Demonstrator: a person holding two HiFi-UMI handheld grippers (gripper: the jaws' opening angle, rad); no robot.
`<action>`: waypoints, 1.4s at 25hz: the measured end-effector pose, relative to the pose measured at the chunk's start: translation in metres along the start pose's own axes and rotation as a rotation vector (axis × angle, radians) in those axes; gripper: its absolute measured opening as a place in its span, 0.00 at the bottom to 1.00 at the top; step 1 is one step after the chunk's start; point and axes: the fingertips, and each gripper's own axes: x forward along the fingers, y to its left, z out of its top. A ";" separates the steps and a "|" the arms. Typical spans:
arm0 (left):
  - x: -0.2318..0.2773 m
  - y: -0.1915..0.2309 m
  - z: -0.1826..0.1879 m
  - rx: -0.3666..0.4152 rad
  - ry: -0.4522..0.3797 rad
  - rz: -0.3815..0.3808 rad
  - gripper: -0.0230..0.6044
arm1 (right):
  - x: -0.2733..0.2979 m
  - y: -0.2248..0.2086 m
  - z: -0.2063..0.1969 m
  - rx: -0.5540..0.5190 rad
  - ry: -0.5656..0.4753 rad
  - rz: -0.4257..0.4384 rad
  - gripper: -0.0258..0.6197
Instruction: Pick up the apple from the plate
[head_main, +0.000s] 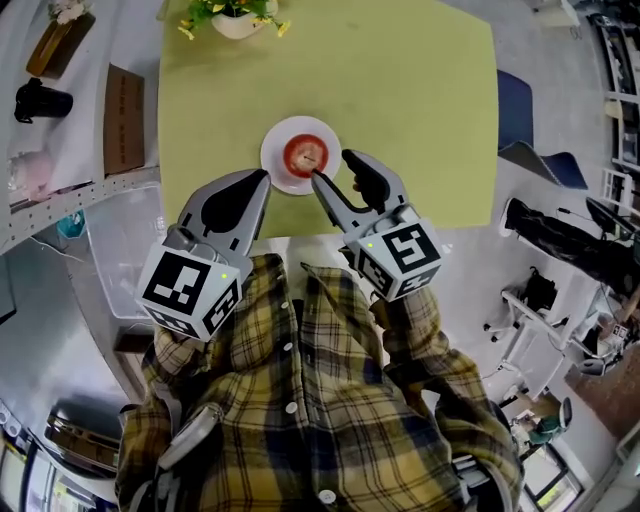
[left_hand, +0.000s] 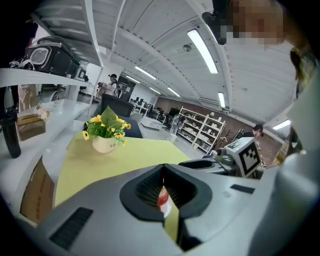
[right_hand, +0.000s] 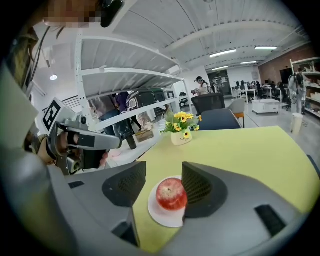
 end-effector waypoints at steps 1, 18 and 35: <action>0.000 0.001 -0.002 -0.002 0.003 0.003 0.05 | 0.002 0.000 -0.002 0.001 0.000 0.008 0.37; 0.004 0.020 -0.029 -0.066 0.035 0.030 0.05 | 0.043 -0.004 -0.055 -0.131 0.143 0.053 0.62; 0.004 0.036 -0.075 -0.143 0.081 0.059 0.05 | 0.070 -0.012 -0.097 -0.134 0.209 0.051 0.63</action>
